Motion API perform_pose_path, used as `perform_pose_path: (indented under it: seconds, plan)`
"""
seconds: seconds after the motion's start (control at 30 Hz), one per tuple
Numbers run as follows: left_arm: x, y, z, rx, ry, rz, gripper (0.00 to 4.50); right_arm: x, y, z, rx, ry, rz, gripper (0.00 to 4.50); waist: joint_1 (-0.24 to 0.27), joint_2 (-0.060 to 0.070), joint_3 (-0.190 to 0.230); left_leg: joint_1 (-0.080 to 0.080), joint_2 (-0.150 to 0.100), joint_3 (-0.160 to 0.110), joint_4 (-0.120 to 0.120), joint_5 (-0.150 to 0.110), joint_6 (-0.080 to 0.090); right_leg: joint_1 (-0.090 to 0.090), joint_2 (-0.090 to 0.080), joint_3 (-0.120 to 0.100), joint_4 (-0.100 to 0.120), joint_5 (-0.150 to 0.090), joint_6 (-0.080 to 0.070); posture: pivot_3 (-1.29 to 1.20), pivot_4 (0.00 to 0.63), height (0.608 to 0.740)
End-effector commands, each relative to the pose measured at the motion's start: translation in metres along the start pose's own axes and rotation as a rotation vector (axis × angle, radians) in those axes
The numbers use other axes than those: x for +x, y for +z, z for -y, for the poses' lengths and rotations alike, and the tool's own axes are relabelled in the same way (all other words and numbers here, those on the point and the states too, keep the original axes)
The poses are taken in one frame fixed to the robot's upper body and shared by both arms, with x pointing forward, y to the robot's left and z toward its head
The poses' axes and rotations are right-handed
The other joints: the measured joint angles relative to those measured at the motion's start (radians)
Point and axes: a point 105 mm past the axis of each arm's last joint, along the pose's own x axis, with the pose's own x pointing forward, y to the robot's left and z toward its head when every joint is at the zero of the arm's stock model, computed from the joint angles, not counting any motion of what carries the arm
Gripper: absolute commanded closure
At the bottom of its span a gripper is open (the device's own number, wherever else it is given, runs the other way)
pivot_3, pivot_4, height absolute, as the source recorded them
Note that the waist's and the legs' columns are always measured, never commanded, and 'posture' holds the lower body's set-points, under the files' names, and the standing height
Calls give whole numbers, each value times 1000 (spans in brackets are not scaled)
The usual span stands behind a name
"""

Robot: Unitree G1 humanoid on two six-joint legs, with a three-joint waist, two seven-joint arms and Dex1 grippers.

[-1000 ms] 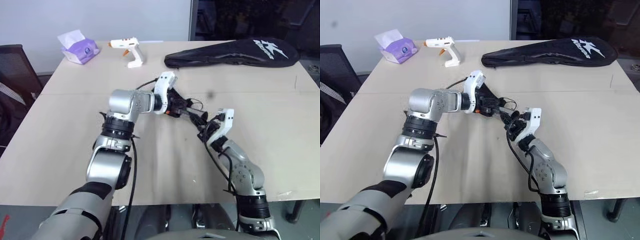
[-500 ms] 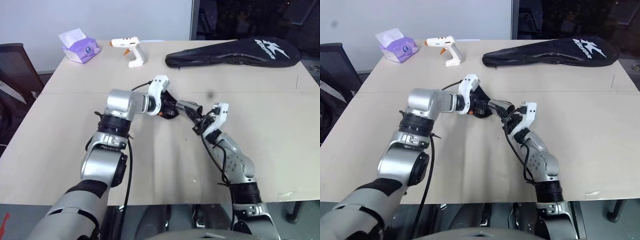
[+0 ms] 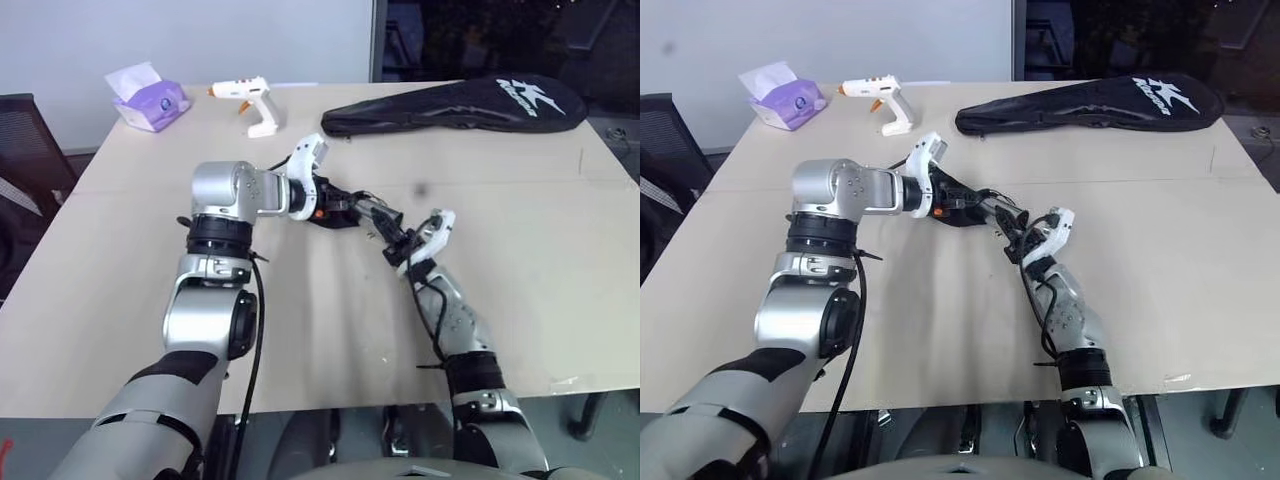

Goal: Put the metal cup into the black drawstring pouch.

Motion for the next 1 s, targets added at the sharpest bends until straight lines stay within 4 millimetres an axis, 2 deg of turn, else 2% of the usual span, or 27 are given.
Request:
perform_pose_path:
  seconds: [0.03,0.2,0.37,0.43,0.5,0.57,0.7,0.8,0.87,0.9,1.0]
  plan:
    - [2,2,21,68,-78,-9,4475,13,-38,-26,-132,99,-162,4500,-1,0,0,1,0,0,0,0,0,1,0,0,0,0,0,0,150,740]
    - [-1,-1,28,136,-111,-16,4475,20,-45,-35,-297,171,-228,4500,-6,0,0,3,0,1,-3,0,-1,0,1,3,1,0,0,0,150,740]
    - [-7,-3,37,140,-177,-25,4475,36,-26,-32,-370,133,-151,4500,-2,0,0,2,0,1,-9,1,-2,-3,1,4,-1,0,0,0,150,740]
    - [-15,-4,45,129,-232,-25,4475,45,-11,-30,-304,95,-67,4500,-2,0,0,2,0,1,-10,1,-2,-3,1,4,-3,0,0,0,150,740]
    - [-25,-4,47,136,-262,-18,4475,51,7,-30,-151,72,18,4500,0,0,0,2,0,1,-11,1,-2,-3,0,4,-3,0,0,0,150,740]
    - [-32,-4,48,139,-282,-15,4475,55,12,-31,-145,76,27,4500,-2,0,0,2,0,1,-11,1,-2,-3,0,4,-3,0,0,0,150,740]
    - [-30,-3,52,144,-296,-18,4475,64,-2,-42,-452,121,-82,4500,-6,0,1,2,0,2,-12,1,-3,-4,1,4,-3,0,0,0,150,740]
    - [-26,7,66,128,-345,6,4475,66,-32,-58,-889,265,-232,4500,-5,0,1,2,0,2,-12,2,-3,-5,1,5,-3,0,0,0,150,740]
    - [-27,12,75,109,-385,12,4475,64,-45,-59,-1070,336,-288,4500,0,0,1,1,-1,2,-12,2,-3,-5,1,5,-3,0,0,0,150,740]
    - [-29,13,78,101,-402,11,4475,64,-44,-59,-1068,340,-286,4500,0,0,1,1,-1,2,-12,2,-3,-5,1,5,-3,0,0,0,150,740]
    - [-30,11,78,123,-396,2,4475,77,-11,-58,-684,201,-145,4500,-3,-1,1,0,-1,2,-12,2,-3,-6,1,6,-4,0,0,0,150,740]
